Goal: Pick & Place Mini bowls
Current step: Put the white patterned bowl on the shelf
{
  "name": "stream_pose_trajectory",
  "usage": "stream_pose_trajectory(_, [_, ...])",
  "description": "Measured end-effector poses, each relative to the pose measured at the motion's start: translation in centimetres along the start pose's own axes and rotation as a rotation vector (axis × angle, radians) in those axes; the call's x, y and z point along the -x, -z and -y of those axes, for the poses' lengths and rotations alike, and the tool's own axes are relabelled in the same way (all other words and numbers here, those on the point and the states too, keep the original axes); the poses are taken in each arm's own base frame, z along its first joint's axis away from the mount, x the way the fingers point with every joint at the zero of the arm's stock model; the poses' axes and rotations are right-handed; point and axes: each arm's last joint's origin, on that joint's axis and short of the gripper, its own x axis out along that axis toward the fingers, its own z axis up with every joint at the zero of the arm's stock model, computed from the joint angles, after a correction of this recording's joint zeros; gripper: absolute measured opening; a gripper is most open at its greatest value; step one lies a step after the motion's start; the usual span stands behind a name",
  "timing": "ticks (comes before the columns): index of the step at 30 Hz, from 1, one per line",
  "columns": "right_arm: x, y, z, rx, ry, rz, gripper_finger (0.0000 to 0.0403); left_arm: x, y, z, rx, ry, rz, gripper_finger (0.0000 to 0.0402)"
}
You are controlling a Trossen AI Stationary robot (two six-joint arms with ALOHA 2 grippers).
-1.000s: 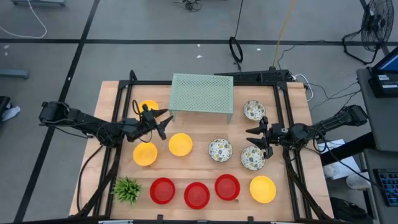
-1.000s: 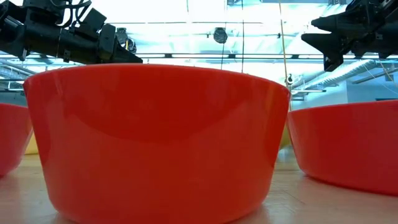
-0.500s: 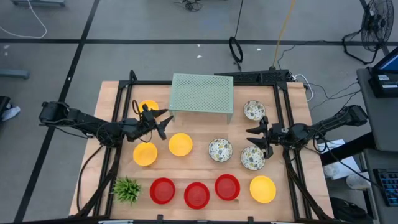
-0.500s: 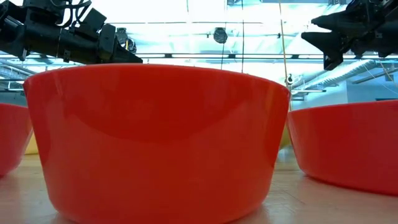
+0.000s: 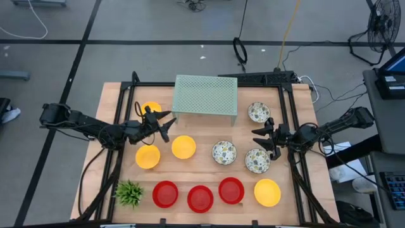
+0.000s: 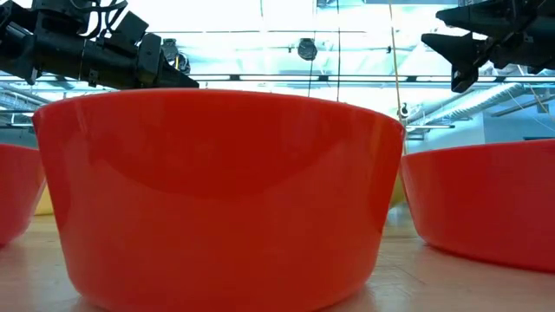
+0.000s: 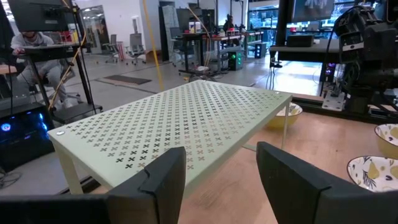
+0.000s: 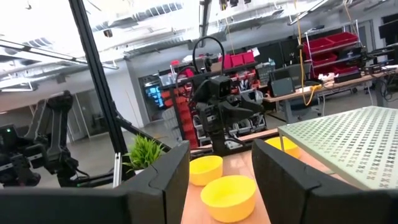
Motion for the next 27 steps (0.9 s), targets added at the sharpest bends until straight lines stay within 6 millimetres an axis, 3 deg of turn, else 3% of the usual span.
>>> stream_pose_trajectory(8, [0.0, -0.1, 0.0, 0.004, 0.008, 0.008, 0.016, 0.0, -0.5, 0.0, 0.029, 0.004, 0.04, 0.02])
stream_pose_trajectory(15, [-0.3, 0.2, 0.2, 0.159, 0.095, -0.039, 0.016, 0.0, -1.2, 0.0, 0.063, 0.012, 0.101, 0.02])
stream_pose_trajectory(20, [-1.6, -1.3, -0.2, 0.27, 0.214, -0.079, 0.016, -0.4, -2.3, 0.4, 0.063, 0.042, 0.13, 0.02])
stream_pose_trajectory(27, [-2.8, -1.8, -0.3, 0.392, 0.407, -0.225, 0.016, -1.0, -4.5, 0.9, 0.072, 0.046, 0.181, 0.02])
